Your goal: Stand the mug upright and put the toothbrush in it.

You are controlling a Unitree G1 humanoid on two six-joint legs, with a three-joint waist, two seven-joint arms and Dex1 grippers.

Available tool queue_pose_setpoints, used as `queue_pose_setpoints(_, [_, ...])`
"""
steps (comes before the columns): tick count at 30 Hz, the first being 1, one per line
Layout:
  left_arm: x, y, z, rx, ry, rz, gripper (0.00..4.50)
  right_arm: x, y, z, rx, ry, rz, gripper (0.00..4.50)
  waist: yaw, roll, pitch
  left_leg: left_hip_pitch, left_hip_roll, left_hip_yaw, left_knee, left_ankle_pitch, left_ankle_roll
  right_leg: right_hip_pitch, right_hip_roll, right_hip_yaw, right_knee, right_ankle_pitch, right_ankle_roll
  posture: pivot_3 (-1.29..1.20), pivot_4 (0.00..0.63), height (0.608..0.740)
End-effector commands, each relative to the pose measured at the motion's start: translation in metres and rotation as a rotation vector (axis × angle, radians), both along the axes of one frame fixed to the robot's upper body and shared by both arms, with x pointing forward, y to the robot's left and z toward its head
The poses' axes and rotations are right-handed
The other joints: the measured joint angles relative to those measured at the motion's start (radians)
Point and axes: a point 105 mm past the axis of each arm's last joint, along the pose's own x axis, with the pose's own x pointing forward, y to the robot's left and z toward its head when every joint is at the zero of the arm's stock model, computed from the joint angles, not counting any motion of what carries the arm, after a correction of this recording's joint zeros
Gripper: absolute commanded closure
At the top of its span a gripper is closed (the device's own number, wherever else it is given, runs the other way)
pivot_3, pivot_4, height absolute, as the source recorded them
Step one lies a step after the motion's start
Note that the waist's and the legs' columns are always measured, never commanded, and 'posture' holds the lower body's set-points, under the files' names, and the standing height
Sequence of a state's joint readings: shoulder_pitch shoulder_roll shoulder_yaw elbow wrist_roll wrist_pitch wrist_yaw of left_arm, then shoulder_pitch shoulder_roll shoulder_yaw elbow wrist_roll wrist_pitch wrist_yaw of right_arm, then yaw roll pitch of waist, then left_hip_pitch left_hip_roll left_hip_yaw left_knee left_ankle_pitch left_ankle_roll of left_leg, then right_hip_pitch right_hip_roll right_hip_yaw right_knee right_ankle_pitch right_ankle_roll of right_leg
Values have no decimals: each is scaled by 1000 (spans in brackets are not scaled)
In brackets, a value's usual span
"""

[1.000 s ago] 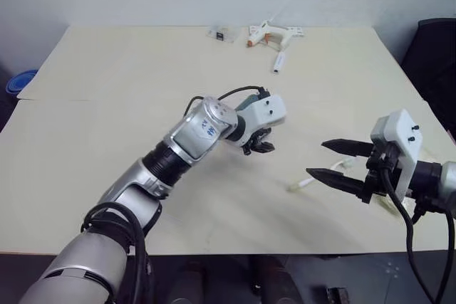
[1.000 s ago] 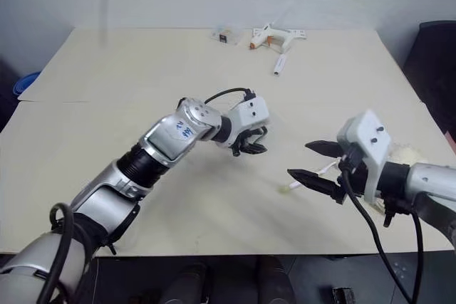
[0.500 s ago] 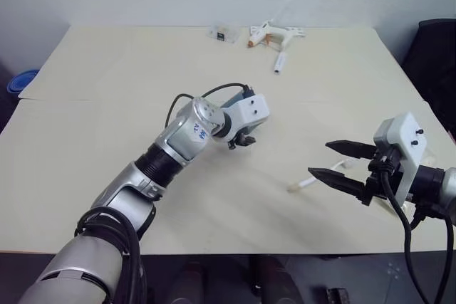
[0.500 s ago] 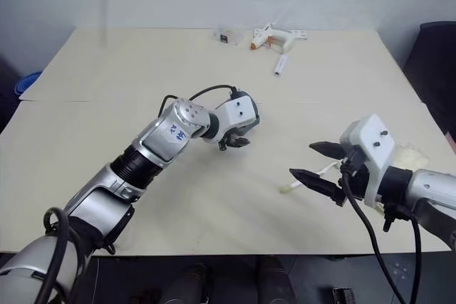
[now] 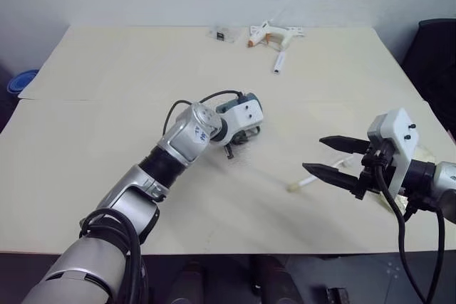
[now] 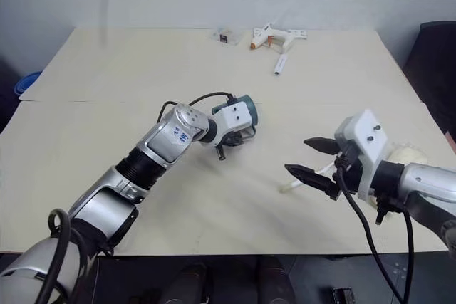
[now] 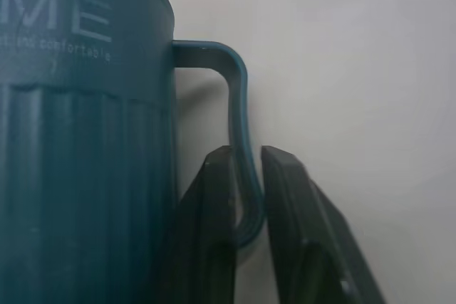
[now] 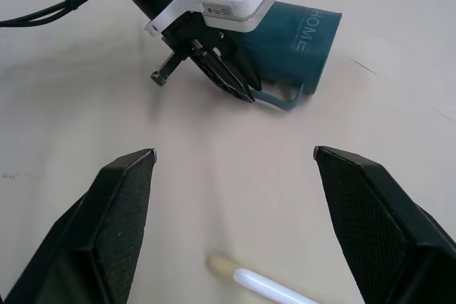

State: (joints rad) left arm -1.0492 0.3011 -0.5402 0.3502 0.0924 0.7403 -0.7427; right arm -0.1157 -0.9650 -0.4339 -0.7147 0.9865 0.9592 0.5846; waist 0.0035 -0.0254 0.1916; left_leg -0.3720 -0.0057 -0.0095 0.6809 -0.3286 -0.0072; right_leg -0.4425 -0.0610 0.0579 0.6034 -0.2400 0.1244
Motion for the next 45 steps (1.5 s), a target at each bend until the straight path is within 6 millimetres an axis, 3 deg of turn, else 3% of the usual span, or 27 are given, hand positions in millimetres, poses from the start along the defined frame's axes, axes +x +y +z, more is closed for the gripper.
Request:
queue_pose_setpoints(1, [3,-3,17,-14,-54,-17,4447,-1,5,6,6,-40,16,792,1,0,0,0,0,0,0,0,0,0,0,0,0,0,0,0,150,740])
queue_pose_setpoints(7, [5,0,16,-9,-57,-9,4447,-1,5,6,13,-41,17,792,2,0,0,0,0,0,0,0,0,0,0,0,0,0,0,0,150,740])
queue_pose_setpoints(12, [5,-2,29,-93,-51,-3,4447,0,5,6,11,-39,17,792,1,0,0,0,0,0,0,0,0,0,0,0,0,0,0,0,150,740])
queue_pose_setpoints(17, [-4,-12,71,-493,-53,-66,4447,1,7,8,-1,-50,25,792,3,0,0,0,0,0,0,0,0,0,0,0,1,0,0,0,150,740])
queue_pose_setpoints(19, [-14,-5,86,-680,-57,-117,4447,4,8,10,-4,-56,27,792,0,0,0,0,1,0,0,0,0,0,-1,0,1,0,0,0,150,740])
queue_pose_setpoints(21, [-25,2,89,-778,-59,-161,4447,7,8,11,-5,-58,33,792,-5,0,0,0,2,1,0,0,0,-1,-1,0,3,0,0,0,150,740])
queue_pose_setpoints(29, [-42,38,45,-1151,68,-70,4447,17,16,15,-11,-49,88,792,4,1,0,1,1,2,1,0,-1,-1,-3,0,3,0,0,0,150,740])
queue_pose_setpoints(31, [-49,40,30,-1143,74,-60,4447,20,18,16,-19,-36,109,792,10,1,-1,1,0,2,1,0,-1,-1,-3,0,2,0,1,0,150,740])
queue_pose_setpoints(37, [-63,46,13,-1136,86,-25,4447,26,22,21,2,-16,150,792,16,1,-1,1,0,3,1,0,0,-1,-2,0,1,0,1,0,150,740])
queue_pose_setpoints(45, [-61,55,-7,-1135,107,61,4447,29,27,21,-2,-1,186,792,18,1,-1,2,0,3,1,0,0,0,-2,0,1,0,0,0,150,740])
